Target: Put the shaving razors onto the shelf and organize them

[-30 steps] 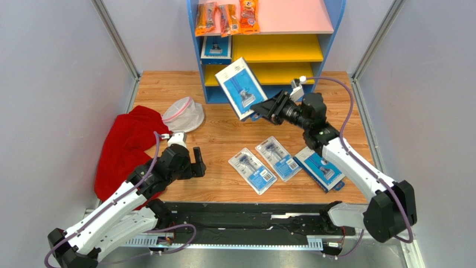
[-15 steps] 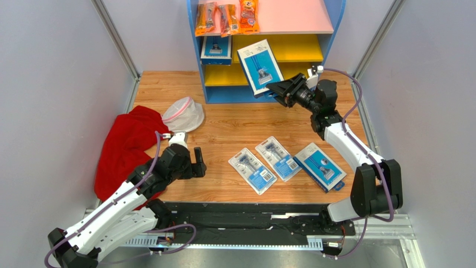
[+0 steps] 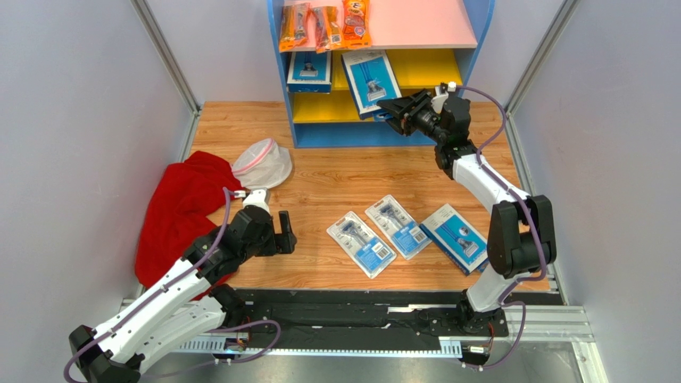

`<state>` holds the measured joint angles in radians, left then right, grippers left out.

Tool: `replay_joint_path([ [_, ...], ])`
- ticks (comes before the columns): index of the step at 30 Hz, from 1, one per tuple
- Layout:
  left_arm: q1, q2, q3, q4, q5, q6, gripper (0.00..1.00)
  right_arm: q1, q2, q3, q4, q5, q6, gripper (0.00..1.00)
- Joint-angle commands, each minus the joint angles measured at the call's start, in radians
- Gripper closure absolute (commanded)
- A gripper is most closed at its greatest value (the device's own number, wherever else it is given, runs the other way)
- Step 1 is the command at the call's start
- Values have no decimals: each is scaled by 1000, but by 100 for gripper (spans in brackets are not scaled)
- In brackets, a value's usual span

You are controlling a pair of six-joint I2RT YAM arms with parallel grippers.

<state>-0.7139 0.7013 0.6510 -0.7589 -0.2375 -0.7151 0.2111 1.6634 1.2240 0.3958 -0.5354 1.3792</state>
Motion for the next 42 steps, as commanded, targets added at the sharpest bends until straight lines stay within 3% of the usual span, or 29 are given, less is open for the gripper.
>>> replay_joint_path([
  [1, -1, -5, -11, 36, 12, 13, 4, 10, 42, 117, 63, 77, 34, 100],
  [13, -1, -32, -36, 50, 41, -10, 4, 103, 214, 376, -104, 222, 4, 100],
  [27, -1, -59, -50, 55, 67, -21, 5, 129, 251, 416, -38, 336, 46, 100],
  [36, -1, -62, -56, 63, 75, -23, 5, 158, 344, 589, -179, 373, 34, 96],
  [42, -1, -71, -56, 61, 84, -24, 6, 189, 341, 591, -216, 448, 17, 94],
])
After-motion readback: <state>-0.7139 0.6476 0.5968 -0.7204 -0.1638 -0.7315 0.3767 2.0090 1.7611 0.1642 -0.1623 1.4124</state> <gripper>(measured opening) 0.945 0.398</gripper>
